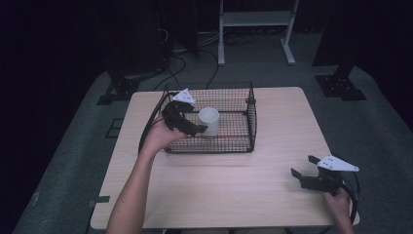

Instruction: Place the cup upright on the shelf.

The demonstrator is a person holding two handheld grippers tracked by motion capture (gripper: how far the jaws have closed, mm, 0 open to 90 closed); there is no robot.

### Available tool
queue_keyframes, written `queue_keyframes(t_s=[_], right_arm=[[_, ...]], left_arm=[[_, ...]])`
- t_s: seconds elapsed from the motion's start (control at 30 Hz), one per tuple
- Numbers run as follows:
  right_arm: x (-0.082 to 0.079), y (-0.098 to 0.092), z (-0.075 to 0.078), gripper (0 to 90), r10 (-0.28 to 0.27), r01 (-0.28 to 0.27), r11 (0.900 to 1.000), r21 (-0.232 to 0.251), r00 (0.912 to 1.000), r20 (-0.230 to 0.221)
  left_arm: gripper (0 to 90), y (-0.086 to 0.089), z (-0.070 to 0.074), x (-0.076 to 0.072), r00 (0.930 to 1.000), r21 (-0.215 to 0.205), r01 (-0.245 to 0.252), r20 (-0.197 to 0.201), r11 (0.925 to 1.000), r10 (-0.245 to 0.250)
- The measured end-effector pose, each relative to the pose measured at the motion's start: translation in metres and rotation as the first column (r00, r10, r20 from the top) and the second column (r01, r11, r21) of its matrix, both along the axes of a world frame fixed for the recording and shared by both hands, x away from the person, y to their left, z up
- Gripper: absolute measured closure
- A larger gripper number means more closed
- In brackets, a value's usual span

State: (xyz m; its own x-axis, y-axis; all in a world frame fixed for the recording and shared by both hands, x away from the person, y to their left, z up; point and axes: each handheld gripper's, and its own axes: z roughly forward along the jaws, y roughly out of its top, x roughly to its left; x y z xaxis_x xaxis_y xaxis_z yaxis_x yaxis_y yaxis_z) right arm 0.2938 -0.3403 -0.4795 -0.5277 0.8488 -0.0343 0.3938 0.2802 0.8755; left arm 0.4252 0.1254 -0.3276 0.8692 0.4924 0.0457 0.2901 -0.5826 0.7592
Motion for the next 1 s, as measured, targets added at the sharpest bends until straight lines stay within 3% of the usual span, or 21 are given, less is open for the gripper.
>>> queue_keyframes(t_s=[0.47, 0.8, 1.0], right_arm=[[0.0, 0.0, 0.0, 13.1, 0.0, 0.0, 1.0, 0.0, 1.0, 0.001], [0.0, 0.0, 0.0, 13.1, -0.002, 0.002, 1.0, 0.001, 1.0, 0.0], [0.0, 0.0, 0.0, 13.1, -0.003, 0.003, 1.0, 0.0, 1.0, -0.001]], left_arm=[[6.6, 0.004, -0.001, -0.026, 0.9996, -0.009, 0.012, 0.025, 0.9999, -0.012], [6.6, 0.008, -0.008, -0.04, 0.9994, -0.037, 0.029, 0.021, 0.9989, -0.029], [6.6, 0.007, -0.01, -0.05, 0.9988, -0.023, 0.034, 0.036, 0.9992, -0.033]])
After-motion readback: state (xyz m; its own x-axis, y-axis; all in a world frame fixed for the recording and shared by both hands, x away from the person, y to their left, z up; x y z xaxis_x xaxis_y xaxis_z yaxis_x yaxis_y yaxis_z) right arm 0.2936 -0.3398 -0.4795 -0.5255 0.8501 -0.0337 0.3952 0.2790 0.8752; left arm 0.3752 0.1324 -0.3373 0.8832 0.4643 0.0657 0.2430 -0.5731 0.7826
